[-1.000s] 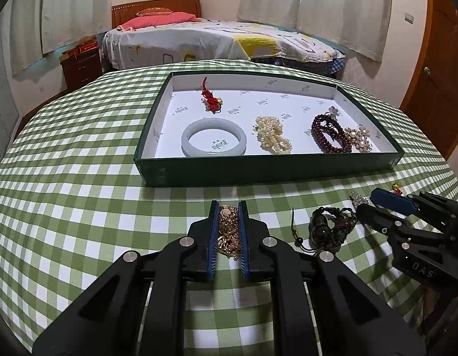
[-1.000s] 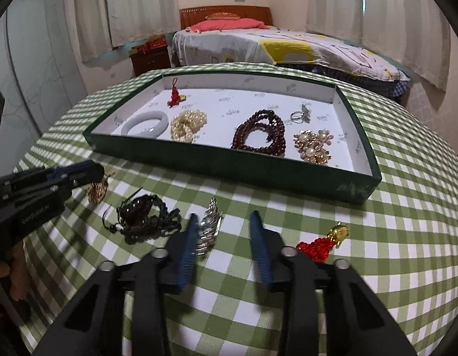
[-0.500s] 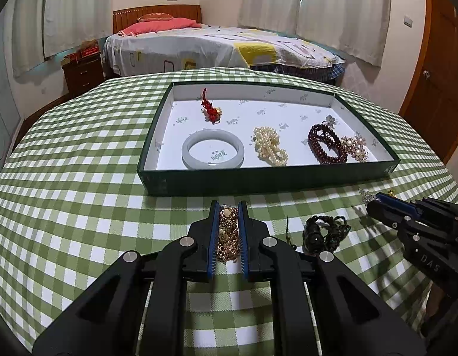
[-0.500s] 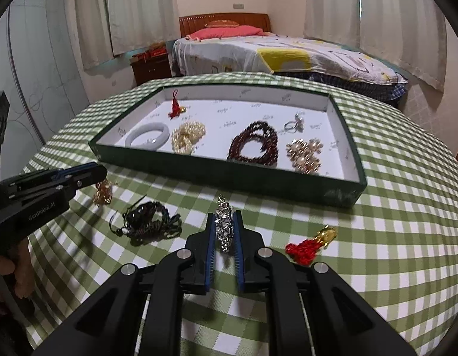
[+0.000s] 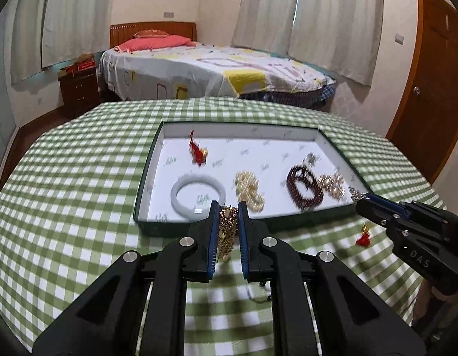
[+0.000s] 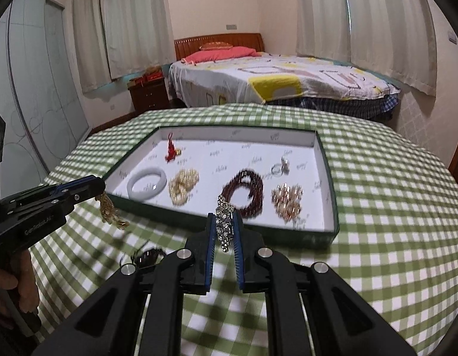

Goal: Organize jewelry
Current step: 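Carry chain and brooch into the tray and open both tools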

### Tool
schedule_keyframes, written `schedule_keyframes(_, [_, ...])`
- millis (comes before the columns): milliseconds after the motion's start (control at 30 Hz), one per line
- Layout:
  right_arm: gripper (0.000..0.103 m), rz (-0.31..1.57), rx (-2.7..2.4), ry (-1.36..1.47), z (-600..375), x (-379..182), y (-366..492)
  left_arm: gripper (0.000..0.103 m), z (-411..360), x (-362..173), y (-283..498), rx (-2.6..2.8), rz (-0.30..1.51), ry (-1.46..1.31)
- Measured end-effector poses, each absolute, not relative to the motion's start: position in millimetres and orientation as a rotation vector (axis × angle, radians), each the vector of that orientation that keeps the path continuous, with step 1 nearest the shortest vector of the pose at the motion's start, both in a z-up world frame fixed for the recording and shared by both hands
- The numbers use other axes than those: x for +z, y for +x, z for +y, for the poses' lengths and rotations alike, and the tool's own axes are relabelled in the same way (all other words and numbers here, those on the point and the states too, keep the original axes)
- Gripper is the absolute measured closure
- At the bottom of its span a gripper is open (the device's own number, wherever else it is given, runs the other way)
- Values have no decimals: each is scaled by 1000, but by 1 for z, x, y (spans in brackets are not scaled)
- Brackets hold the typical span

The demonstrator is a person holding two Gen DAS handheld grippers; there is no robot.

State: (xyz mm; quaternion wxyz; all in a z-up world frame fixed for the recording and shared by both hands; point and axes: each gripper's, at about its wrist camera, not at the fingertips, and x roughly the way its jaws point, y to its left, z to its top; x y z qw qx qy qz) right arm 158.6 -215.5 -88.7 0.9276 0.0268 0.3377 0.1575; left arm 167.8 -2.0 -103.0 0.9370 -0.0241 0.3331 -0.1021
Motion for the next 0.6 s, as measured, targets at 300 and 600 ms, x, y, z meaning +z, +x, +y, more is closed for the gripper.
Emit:
schedule_keyframes(300, [91, 630, 321, 68, -214, -66, 193, 90, -18, -79, 199, -224, 611, -41])
schedule_keyframes(600, [91, 606, 307, 70, -208, -59, 233, 90, -28, -66, 250, -227, 575, -38])
